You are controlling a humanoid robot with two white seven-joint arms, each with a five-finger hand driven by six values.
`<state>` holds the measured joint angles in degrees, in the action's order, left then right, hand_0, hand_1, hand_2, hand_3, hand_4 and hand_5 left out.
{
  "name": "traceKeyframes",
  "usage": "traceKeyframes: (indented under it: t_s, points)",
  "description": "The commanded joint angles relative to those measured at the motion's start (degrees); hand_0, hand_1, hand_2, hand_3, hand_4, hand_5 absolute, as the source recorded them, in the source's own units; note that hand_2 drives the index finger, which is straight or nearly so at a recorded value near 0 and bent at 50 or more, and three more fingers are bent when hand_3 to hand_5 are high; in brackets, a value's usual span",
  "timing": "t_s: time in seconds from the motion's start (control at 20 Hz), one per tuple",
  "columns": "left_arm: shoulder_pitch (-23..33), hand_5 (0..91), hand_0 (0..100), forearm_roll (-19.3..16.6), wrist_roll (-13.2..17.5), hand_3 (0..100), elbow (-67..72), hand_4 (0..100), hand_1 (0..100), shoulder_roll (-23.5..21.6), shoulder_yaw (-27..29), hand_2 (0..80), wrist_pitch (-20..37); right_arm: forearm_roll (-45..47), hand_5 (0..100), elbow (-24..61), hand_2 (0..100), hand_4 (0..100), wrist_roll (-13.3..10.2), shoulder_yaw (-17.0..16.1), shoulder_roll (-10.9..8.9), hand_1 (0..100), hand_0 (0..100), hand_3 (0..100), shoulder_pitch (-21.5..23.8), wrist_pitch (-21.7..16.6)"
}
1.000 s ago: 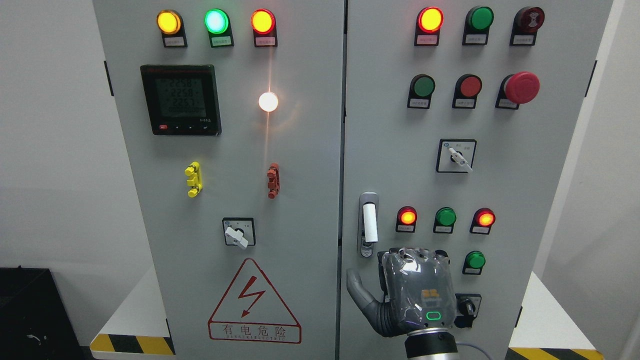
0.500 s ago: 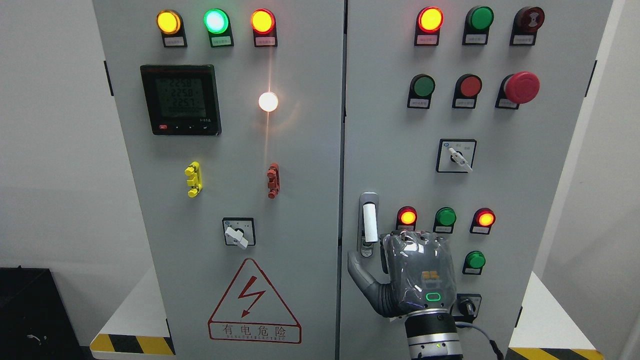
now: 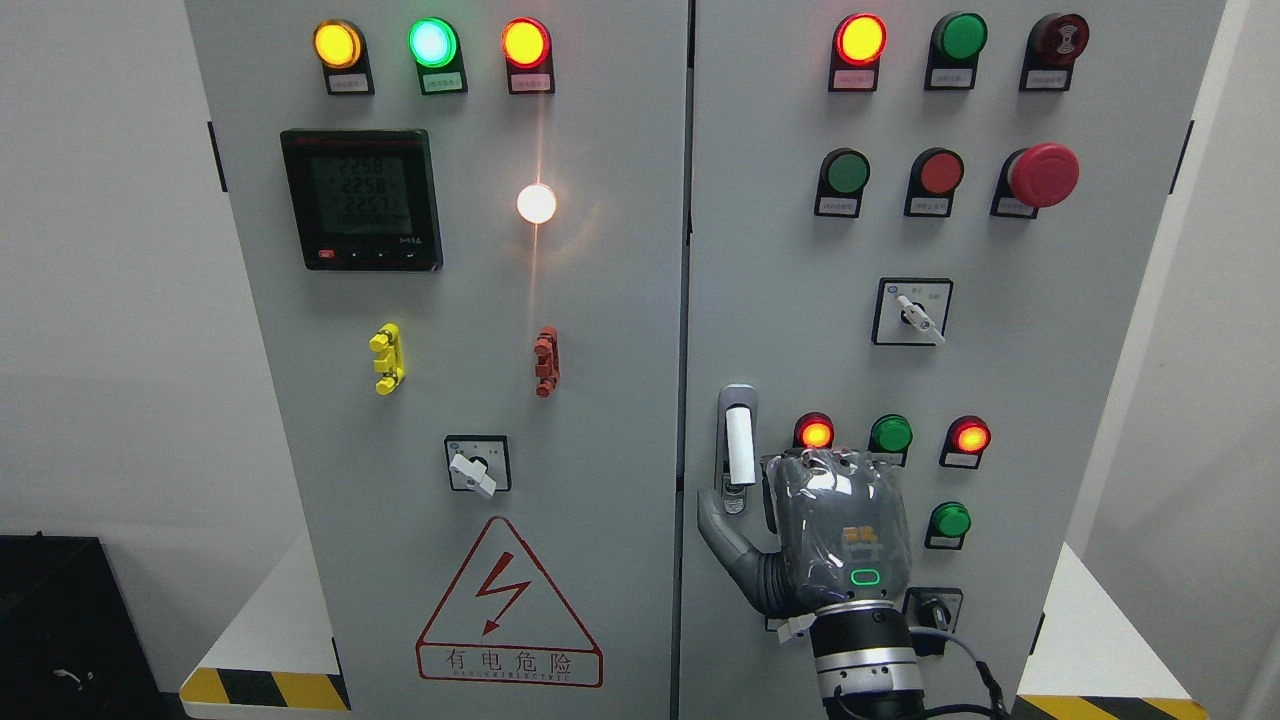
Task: Release door handle
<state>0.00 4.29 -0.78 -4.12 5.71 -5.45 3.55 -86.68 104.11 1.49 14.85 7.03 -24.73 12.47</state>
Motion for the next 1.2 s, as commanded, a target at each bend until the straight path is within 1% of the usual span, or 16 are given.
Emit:
traceKeyframes:
  t_s: [0.0,0.35,0.5,0.6,1.15]
  points:
    - [1.0,0.0,12,0.0,0.0,0,0.0,0,56,0.0,0.0,0.0,0.0,-0.4,94,-1.8,95,100,-0.1,-1.0,-0.09,22,34,100,-0.8,0.0]
    - [1.0,0.0,12,0.0,0.0,0,0.0,0,56,0.0,0.0,0.0,0.0,-0.5,94,-2.0,94,100,-0.1,-1.1,-0.09,23,35,100,-1.1,0.0]
    - [1.0,0.0,12,0.0,0.0,0,0.0,0,56,0.0,0.0,0.0,0.0,-0.5,94,-2.0,94,100,-0.2,-1.1,-0.09,24,37,100,-1.1,0.1]
    - [1.0,0.0,12,0.0,0.0,0,0.1,0,56,0.0,0.0,0.0,0.0,-0.5,94,-2.0,94,100,-0.8,-1.3,-0.09,24,38,100,-1.1,0.0]
    - [1.0,0.0,12,-0.1,0.0,0,0.0,0,56,0.0,0.0,0.0,0.0,-0.5,94,-1.9,94,100,-0.9,-1.3,-0.09,23,45,100,-1.0,0.1]
